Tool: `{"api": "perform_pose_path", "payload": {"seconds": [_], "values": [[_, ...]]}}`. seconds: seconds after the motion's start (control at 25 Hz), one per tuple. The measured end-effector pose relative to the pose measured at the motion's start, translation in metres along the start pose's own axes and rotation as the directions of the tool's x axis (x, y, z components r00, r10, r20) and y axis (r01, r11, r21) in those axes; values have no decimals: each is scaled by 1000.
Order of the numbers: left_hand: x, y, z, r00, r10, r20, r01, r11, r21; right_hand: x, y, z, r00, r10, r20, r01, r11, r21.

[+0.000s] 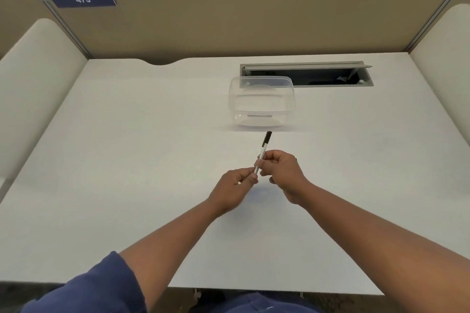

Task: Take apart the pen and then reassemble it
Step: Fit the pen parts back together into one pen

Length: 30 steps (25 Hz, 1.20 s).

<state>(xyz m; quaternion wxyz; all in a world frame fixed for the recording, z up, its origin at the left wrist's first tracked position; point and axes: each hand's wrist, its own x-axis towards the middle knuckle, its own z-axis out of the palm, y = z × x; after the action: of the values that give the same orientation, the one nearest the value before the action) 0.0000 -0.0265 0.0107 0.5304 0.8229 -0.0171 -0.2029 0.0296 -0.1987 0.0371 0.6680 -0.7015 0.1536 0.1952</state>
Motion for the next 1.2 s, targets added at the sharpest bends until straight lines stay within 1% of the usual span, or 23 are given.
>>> {"api": "perform_pose_path", "payload": {"seconds": [0.04,0.08,0.12,0.16,0.2,0.24,0.28,0.32,0.36,0.44,0.48,0.56,0.64,0.68,0.76,0.84,0.88,0.96,1.04,1.12,1.2], "values": [[-1,0,-1,1000,6,3,-7,999,38,0,0,0,1000,-9,-2,9,999,-31],[-1,0,-2,999,30,-34,-26,993,114,-1,-1,0,1000,-20,-1,20,998,-59],[0,-1,-5,990,99,-105,-72,969,236,0,0,-1,1000,-28,3,28,996,-82],[2,-2,-9,958,230,-175,-147,910,388,0,2,-1,999,-31,10,32,995,-98],[5,-4,-14,902,390,-185,-235,803,548,0,3,-2,999,-31,19,33,993,-109],[9,-6,-19,837,527,-146,-306,673,674,0,4,-2,999,-32,31,36,992,-123],[13,-6,-25,788,609,-91,-346,560,753,1,5,-2,998,-33,47,40,989,-142],[17,-4,-29,765,644,-36,-366,480,797,2,7,-3,997,-31,65,42,985,-167],[21,-2,-31,756,654,11,-383,428,818,2,8,-2,996,-29,84,44,980,-195],[26,-1,-32,747,660,81,-424,378,823,1,9,-2,992,-34,118,62,967,-245],[28,-2,-32,740,665,101,-445,372,815,1,10,-1,990,-44,131,77,962,-262],[32,-5,-34,740,664,105,-467,395,791,2,10,-2,988,-64,138,101,956,-277],[32,-9,-37,766,638,81,-447,437,780,2,8,-4,989,-74,128,107,957,-270],[31,-10,-38,780,623,56,-428,467,774,2,8,-6,991,-74,114,102,961,-258],[27,-12,-40,817,575,-39,-362,565,741,2,9,-12,995,-73,72,87,973,-214],[22,-12,-41,860,495,-124,-277,656,702,1,10,-16,997,-67,31,71,988,-139],[21,-12,-41,881,453,-133,-246,680,691,0,11,-17,998,-64,21,65,992,-103],[18,-10,-38,923,373,-94,-212,696,686,-1,13,-17,997,-74,17,75,995,-62],[16,-7,-32,950,308,-43,-202,717,667,-2,13,-15,996,-87,23,88,995,-55],[15,0,-26,961,275,-18,-208,766,609,-3,13,-13,995,-89,41,92,994,-62],[17,5,-20,961,276,10,-234,795,559,-5,11,-12,994,-92,57,96,993,-69]]}}
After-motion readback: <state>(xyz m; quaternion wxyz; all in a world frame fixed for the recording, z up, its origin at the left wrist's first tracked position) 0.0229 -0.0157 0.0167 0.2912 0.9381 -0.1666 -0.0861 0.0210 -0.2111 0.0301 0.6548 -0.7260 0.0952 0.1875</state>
